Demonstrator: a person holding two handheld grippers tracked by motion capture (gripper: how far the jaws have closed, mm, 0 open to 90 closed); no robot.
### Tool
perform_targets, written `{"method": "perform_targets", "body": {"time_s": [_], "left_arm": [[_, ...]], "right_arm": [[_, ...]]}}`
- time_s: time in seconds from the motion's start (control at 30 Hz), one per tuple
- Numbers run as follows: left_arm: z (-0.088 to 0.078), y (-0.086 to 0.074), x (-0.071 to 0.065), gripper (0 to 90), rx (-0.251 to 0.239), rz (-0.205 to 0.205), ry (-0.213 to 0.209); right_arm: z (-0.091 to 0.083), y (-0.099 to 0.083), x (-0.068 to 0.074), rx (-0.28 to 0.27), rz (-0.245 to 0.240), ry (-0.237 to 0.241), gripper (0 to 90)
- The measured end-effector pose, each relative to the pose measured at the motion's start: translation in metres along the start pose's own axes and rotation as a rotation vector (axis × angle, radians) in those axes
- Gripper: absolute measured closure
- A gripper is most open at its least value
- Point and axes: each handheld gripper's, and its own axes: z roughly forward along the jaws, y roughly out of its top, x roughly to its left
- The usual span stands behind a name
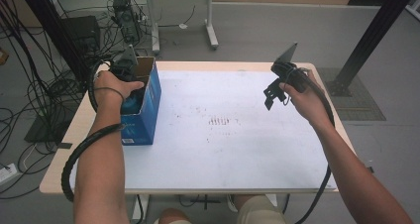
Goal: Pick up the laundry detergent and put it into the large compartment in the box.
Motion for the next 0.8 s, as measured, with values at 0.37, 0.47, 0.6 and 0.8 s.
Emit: {"method": "perform_targets", "body": {"time_s": [0.37, 0.47, 0.6, 0.8], "left_arm": [[0.0004, 0.0003, -0.0012, 36.1, 0.001, 0.002, 0.004], [0.0002, 0.0006, -0.0008, 36.3, 0.002, 0.002, 0.004], [0.0001, 0.0005, -0.0002, 36.4, 0.002, 0.001, 0.003], [0.0001, 0.0001, -0.0001, 36.5, 0.000, 0.000, 0.002]], "right_arm": [[-0.0010, 0.0001, 0.0003, 0.000, -0.004, -0.002, 7.5], [-0.0012, 0.0005, 0.0011, 0.001, -0.004, -0.003, 7.5], [-0.0017, 0.0005, 0.0014, -0.001, -0.006, -0.003, 7.5], [-0.0015, 0.0008, 0.0021, 0.000, -0.005, -0.002, 7.5]]}}
